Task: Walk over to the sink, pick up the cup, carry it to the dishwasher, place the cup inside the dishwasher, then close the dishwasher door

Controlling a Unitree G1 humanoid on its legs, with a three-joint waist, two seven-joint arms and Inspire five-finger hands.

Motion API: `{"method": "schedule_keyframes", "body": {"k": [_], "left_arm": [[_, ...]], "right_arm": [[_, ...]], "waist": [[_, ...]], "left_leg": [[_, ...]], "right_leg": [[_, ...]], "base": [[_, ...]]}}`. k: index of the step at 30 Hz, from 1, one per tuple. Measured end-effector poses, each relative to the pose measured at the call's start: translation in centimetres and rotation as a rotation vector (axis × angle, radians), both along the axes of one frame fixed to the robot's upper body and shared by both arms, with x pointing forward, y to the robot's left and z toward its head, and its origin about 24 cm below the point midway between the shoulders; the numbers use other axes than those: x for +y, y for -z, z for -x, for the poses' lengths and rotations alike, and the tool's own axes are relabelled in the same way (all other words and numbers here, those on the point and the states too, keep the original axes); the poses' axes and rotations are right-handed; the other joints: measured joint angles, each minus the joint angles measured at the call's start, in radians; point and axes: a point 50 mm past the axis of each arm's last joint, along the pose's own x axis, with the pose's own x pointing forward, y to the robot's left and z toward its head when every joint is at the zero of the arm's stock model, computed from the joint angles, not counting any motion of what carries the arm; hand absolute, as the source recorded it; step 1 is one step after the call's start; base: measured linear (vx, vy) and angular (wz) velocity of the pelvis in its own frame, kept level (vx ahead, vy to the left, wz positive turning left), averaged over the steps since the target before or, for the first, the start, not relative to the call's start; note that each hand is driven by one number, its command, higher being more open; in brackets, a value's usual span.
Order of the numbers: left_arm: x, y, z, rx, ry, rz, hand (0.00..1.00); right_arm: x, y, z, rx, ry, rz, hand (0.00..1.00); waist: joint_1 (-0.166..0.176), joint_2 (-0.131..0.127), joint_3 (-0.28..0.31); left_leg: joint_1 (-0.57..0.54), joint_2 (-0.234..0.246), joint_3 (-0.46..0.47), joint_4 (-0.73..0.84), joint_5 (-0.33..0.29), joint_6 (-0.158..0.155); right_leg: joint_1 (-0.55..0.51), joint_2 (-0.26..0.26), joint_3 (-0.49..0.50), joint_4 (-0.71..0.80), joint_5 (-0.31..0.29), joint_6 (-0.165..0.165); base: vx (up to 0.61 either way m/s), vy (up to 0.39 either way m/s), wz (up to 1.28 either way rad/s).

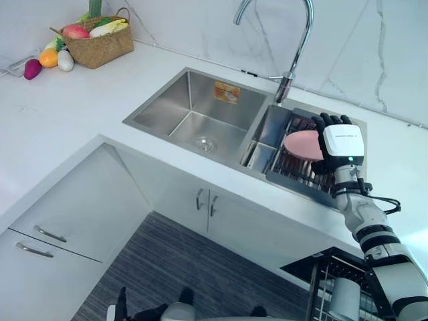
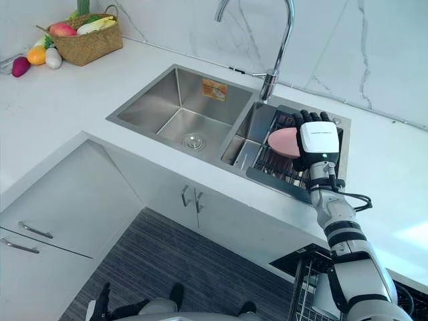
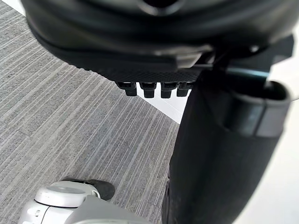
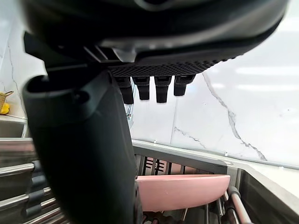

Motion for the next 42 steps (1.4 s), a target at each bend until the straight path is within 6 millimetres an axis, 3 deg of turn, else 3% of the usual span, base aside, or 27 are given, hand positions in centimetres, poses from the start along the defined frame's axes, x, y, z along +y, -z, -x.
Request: {"method": "schedule_keyframes", "body": {"k": [7,11,14,19,28,42], "left_arm": [[-0.1,0.0,0.0,-0.002,0.003,-0.001,1.0],[0.0,-0.1,0.0,-0.01,-0.008,0.002,1.0],[0.0,-0.1,0.1,-0.009,-0.02,0.005,1.0],[0.4,-0.4,0.8,-0.013,-0.069,-0.004,1.0],[0.3,-0.3,0.8,0.001,-0.072,0.002,1.0],[0.4,-0.2,0.2,0.002,-0.068,0.0,1.0]], "right_arm": [[0.0,0.0,0.0,-0.003,0.018,0.021,1.0],[-0.3,-0.3,0.0,0.022,0.056,-0.094,1.0],[-0.4,-1.0,1.1,-0.027,0.057,-0.179,1.0],[-0.4,-1.9,3.0,-0.076,0.036,-0.222,1.0],[-0.4,0.6,4.4,0.064,0.004,-0.232,1.0],[-0.1,1.0,3.7,0.102,-0.032,-0.238,1.0]], "waist": [[0.002,-0.001,0.0],[-0.003,-0.003,-0.001],[-0.01,-0.005,-0.002],[-0.049,-0.021,-0.012],[-0.066,-0.024,-0.024],[-0.052,-0.025,-0.031]], "left_leg": [[-0.001,-0.002,-0.002,0.0,0.001,0.001],[-0.001,-0.001,-0.002,0.0,0.001,0.002],[-0.001,0.0,-0.002,0.0,0.001,0.002],[0.006,0.004,0.011,0.0,0.001,0.001],[0.016,0.009,0.059,-0.004,-0.011,-0.002],[0.014,0.004,0.051,0.0,-0.01,0.002]], "right_leg": [[0.0,-0.001,-0.002,0.0,0.001,0.001],[0.0,-0.001,-0.002,0.0,0.001,0.001],[0.0,-0.002,-0.002,0.0,0.001,0.002],[0.0,-0.002,0.012,0.0,0.001,0.002],[-0.013,0.004,0.058,0.0,0.001,0.003],[-0.009,0.0,0.046,0.0,0.005,-0.001]], "base": [[0.0,0.0,0.0],[0.0,0.0,0.0],[0.0,0.0,0.0],[0.0,0.0,-0.08],[-0.03,0.009,-0.15],[0.01,0.006,0.01]]}}
